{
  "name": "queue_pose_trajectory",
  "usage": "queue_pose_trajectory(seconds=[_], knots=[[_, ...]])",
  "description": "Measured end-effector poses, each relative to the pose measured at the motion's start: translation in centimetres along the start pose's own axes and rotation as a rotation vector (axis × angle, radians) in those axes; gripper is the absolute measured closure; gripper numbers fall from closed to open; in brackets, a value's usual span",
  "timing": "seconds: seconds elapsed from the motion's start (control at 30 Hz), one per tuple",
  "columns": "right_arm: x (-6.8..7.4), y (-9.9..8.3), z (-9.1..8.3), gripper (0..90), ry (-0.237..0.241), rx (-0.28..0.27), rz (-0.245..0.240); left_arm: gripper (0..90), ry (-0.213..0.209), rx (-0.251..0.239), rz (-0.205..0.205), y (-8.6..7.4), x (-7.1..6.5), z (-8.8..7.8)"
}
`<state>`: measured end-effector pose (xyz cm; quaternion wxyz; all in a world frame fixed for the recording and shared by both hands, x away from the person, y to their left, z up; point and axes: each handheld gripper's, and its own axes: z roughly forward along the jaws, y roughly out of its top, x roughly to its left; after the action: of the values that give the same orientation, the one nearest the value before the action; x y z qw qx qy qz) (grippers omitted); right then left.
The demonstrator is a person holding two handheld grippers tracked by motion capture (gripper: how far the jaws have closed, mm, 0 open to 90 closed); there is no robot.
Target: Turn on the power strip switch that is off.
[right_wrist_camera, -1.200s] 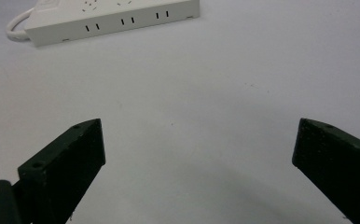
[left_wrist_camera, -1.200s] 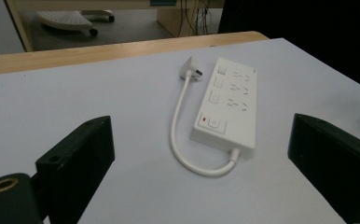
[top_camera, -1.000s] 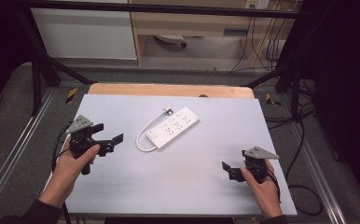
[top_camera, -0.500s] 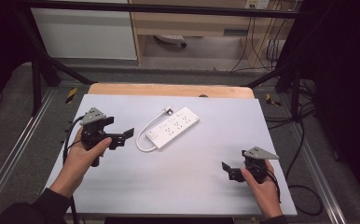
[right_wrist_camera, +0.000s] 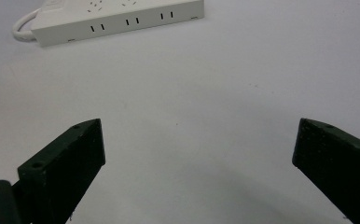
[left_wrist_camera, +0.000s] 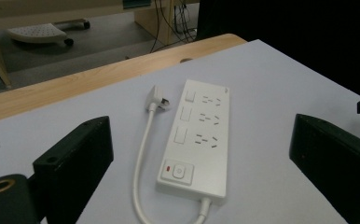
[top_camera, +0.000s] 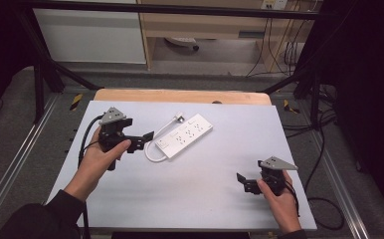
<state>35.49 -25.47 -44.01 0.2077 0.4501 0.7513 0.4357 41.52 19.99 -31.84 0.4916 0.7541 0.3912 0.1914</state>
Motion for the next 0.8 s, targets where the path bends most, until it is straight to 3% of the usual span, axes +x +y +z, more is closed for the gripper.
queue_pose_trajectory(seconds=[0.33, 0.5, 0.8], knots=[[0.0, 0.0, 0.0, 2.9, 0.0, 0.003, -0.006, 6.4, -0.004, 0.008, 0.0, 1.2, -0.2, 1.6], [0.0, 0.0, 0.0, 2.9, 0.002, 0.005, -0.006, 6.4, -0.019, 0.045, 0.012, 2.0, -0.5, 2.8], [0.1, 0.0, 0.0, 2.8, 0.015, -0.004, -0.008, 6.5, -0.025, 0.038, 0.011, 3.3, -1.0, 4.4]])
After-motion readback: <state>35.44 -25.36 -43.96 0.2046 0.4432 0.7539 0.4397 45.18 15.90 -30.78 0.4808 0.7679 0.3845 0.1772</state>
